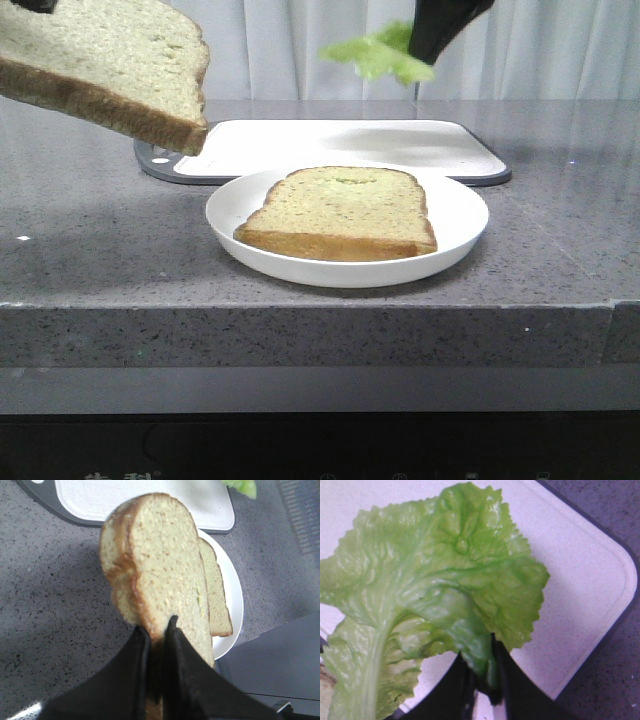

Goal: Left arm grabs bread, right arm adds lettuce
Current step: 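Pinch the lettuce leaf with the right gripper and lift it, then carry the lettuce over the bottom slice and release it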

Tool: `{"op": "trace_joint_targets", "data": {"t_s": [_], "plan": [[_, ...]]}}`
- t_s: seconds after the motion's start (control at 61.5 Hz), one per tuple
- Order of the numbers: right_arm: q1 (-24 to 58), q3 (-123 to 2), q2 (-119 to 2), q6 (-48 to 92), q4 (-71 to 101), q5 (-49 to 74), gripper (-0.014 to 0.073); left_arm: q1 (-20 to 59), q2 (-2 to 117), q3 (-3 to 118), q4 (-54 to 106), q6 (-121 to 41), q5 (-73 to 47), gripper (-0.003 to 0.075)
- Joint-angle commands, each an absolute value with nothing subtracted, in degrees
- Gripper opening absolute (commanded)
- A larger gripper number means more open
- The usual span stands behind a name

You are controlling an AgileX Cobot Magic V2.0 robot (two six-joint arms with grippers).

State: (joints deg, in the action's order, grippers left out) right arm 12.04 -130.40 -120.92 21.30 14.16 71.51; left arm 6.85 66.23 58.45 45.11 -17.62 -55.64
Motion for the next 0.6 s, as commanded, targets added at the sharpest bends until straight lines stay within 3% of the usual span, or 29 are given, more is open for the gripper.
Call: {"op": "trace_joint_targets", "data": {"t_s": [0.0, 0.244, 0.585], "plan": [[11.72, -131.51, -115.12, 19.56, 16.25, 76.46, -0.0059, 6.82, 65.13, 59.91, 47.94, -17.70, -53.65, -0.0019], [13.48, -119.90, -107.15, 19.47, 19.49, 74.96, -0.0059, 6.82, 65.13, 59.91, 47.94, -17.70, -53.65, -0.0019], [19.82, -81.88, -86.78, 20.01, 19.57, 53.26, -0.0059, 6.82, 65.13, 59.91, 47.94, -17.70, -53.65, -0.0019]]}}
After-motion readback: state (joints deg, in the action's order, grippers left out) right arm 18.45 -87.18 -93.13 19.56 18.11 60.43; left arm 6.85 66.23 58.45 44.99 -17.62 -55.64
